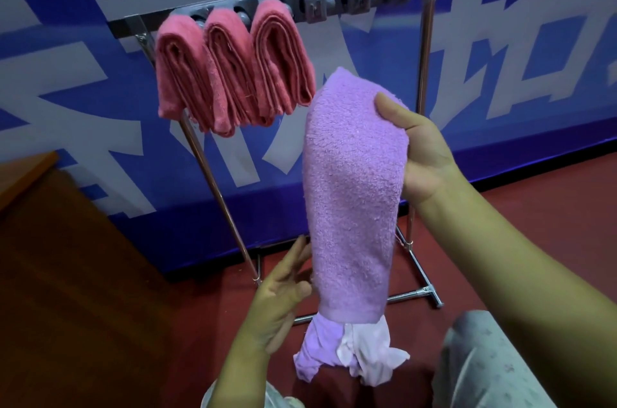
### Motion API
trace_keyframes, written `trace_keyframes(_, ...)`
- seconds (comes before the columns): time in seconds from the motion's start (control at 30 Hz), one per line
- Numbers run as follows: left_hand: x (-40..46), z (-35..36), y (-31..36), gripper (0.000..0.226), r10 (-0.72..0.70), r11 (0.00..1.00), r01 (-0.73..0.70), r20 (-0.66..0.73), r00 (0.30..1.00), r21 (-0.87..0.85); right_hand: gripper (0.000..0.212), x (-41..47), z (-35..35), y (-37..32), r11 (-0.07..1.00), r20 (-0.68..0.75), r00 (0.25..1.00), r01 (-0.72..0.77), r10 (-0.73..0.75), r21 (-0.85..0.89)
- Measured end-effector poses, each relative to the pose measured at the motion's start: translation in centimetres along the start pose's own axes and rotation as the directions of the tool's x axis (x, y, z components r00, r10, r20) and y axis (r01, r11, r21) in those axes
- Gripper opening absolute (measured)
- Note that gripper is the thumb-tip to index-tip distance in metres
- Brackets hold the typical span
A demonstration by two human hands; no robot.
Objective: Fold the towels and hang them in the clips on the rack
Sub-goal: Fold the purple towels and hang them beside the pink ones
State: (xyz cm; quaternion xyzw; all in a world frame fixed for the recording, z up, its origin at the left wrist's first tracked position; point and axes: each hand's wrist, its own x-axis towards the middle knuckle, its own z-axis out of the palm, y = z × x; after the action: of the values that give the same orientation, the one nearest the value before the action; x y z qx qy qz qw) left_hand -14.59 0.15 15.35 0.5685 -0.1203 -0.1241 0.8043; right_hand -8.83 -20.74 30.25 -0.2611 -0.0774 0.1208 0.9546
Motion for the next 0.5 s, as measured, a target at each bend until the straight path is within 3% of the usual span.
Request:
trace_keyframes(0.13, 0.1, -0.1, 0.5, 0.065, 0.044, 0.999, -0.046, 0.075, 0.996, 0.025, 0.030, -0.1, 0.7, -0.5, 1.000, 0.027, 1.000, -0.002, 0.002, -0.001)
trace_keyframes(0.33, 0.5, 1.0, 0.6, 0.088, -0.141, 0.970, 0.128, 0.049, 0.989, 0.208, 0.034, -0.2, 1.8, 0.1, 1.000, 0.041, 0.999, -0.024, 0.024, 0.001)
trace_keyframes(0.5, 0.6, 0.5, 0.1, 0.071, -0.174, 0.963, 0.164, 0.025, 0.984, 0.215, 0.038, -0.2, 1.7, -0.2, 0.998, -0.016, 1.000, -0.005, 0.006, 0.065)
